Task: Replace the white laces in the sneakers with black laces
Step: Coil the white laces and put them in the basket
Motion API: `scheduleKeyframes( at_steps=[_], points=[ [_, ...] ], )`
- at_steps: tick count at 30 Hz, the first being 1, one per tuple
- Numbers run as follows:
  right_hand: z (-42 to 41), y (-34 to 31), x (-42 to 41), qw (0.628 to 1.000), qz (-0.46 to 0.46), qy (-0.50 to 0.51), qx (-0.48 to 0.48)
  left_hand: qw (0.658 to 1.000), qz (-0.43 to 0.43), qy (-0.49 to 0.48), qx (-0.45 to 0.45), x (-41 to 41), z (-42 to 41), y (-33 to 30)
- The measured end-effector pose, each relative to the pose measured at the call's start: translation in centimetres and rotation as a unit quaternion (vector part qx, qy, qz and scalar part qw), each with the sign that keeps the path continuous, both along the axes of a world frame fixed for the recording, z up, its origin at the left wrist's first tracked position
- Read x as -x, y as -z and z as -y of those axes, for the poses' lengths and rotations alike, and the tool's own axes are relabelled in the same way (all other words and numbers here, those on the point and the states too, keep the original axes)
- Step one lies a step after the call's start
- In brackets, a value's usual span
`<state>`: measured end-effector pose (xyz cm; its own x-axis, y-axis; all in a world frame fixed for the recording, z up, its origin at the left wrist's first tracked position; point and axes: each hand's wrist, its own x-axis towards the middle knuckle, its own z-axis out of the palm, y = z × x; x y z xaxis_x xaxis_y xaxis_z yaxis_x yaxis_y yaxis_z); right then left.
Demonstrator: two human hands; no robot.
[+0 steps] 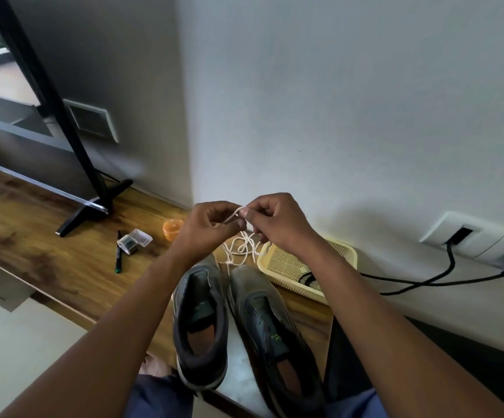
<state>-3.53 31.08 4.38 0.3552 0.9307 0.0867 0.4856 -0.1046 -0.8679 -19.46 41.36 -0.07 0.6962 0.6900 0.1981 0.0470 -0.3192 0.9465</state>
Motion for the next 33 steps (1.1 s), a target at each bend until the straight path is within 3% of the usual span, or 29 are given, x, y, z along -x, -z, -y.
scheduleKeyframes(
  at_steps=[3,7,12,17,18,20,21,23,25,27,33],
  points=[
    [0.4,-0.6,0.3,1.0,0.006,0.004,0.0,0.999,-0.019,-0.024,-0.042,0.4,0.2,-0.3],
    [1.6,-2.1,0.5,0.998,-0.056,-0.012,-0.013,0.986,-0.064,-0.147,-0.04,1.8,-1.2,-0.2],
    [2.7,-3.7,-0.5,0.987,-0.152,-0.031,-0.043,0.905,-0.251,-0.343,-0.012,4.6,-3.0,1.5],
    [2.9,-4.4,-1.2,0.956,-0.28,-0.045,-0.072,0.843,-0.448,-0.283,-0.091,4.8,-2.7,1.2],
    [2.8,-4.1,-1.1,0.958,-0.274,-0.042,-0.068,0.854,-0.43,-0.266,-0.119,4.4,-2.4,0.8],
    [2.5,-3.2,-0.8,0.968,-0.241,-0.037,-0.051,0.931,-0.274,-0.2,-0.135,3.2,-1.3,-0.3],
    [2.3,-2.7,-0.5,0.973,-0.225,-0.038,-0.037,0.97,-0.168,-0.138,-0.109,2.4,-0.4,-1.0],
    [2.0,-1.7,0.2,0.978,-0.204,-0.04,-0.003,0.999,-0.038,-0.005,-0.017,0.9,1.5,-2.3],
    [1.8,-0.9,0.6,0.982,-0.183,-0.036,0.024,0.998,-0.021,0.055,-0.007,-0.1,2.5,-2.2],
    [1.8,-0.2,0.5,0.986,-0.156,-0.035,0.042,0.996,-0.045,0.052,-0.062,-0.5,2.5,-1.3],
    [2.4,0.4,-0.6,0.973,-0.213,-0.054,0.072,0.971,-0.159,-0.128,-0.127,0.6,-0.8,0.7]
  ],
)
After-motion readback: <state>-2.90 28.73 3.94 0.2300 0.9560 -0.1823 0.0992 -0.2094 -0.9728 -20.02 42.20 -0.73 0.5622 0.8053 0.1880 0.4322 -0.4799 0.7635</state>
